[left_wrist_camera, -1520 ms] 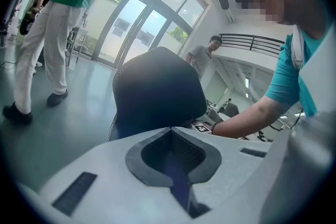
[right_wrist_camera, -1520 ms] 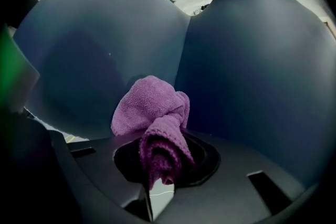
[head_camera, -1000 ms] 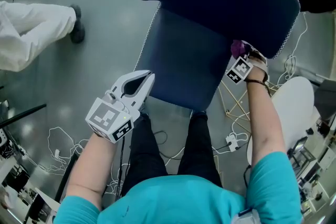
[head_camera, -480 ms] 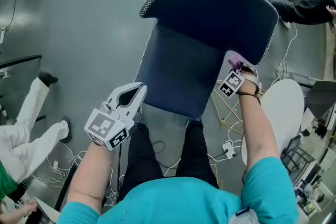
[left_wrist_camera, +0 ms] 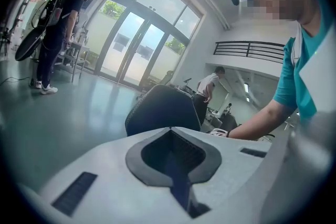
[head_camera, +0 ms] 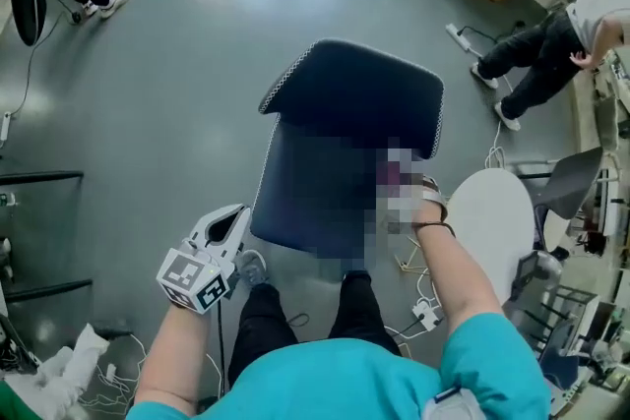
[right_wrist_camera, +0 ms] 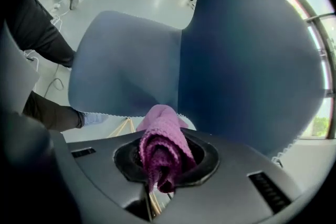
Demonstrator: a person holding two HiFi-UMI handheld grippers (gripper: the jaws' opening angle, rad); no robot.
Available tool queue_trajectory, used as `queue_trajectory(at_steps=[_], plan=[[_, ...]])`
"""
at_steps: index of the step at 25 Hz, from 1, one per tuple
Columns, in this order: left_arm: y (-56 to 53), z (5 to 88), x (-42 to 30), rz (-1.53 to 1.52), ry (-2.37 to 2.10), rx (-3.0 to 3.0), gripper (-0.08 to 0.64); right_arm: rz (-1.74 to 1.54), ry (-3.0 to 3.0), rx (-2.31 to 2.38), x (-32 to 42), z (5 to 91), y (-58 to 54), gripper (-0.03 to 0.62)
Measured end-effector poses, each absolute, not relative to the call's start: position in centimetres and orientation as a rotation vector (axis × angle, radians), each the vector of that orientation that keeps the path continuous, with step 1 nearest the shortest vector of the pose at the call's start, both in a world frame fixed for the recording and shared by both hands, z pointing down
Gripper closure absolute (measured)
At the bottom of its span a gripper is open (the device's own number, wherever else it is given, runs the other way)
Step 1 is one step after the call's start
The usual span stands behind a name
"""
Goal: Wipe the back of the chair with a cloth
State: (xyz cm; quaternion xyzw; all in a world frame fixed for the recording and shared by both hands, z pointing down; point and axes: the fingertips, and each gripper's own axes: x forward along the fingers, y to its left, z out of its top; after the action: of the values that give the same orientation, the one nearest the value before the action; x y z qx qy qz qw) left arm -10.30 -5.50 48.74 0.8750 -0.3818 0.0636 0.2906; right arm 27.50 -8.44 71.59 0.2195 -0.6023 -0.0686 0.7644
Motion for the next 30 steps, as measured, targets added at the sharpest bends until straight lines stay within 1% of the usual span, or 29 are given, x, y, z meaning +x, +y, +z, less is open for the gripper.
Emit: queue_trajectory(at_steps=[4, 8, 15, 19, 26, 30], plan=[[-5.4, 44.9, -12.6, 0.145, -1.028, 2.365, 0.555, -0.1, -1.403, 0.483, 24.4, 66.9, -6.3, 0.537], [-4.6, 40.7, -14.0, 0.103, -1.04, 2.376, 0.555, 0.014, -1.511, 0.505, 23.0, 62.5, -3.2, 0.537], [-2.9, 34.7, -20.0, 0.054, -1.054, 2.408, 0.555, 0.228, -1.671, 0.677, 18.7, 54.5, -0.7, 0.537], [-0.7, 30.7, -21.9, 0.046, -1.039, 2.435, 0.555, 0.334, -1.764, 0.805, 17.4, 49.2, 0.8, 0.537], [0.8, 24.7, -22.1, 0.043, -1.036, 2.524, 0.555, 0.495, -1.996, 1.043, 17.3, 40.5, 1.7, 0.537], [1.2, 21.4, -20.0, 0.046, -1.067, 2.571, 0.555, 0.524, -2.164, 1.115, 18.8, 36.1, 2.0, 0.537]])
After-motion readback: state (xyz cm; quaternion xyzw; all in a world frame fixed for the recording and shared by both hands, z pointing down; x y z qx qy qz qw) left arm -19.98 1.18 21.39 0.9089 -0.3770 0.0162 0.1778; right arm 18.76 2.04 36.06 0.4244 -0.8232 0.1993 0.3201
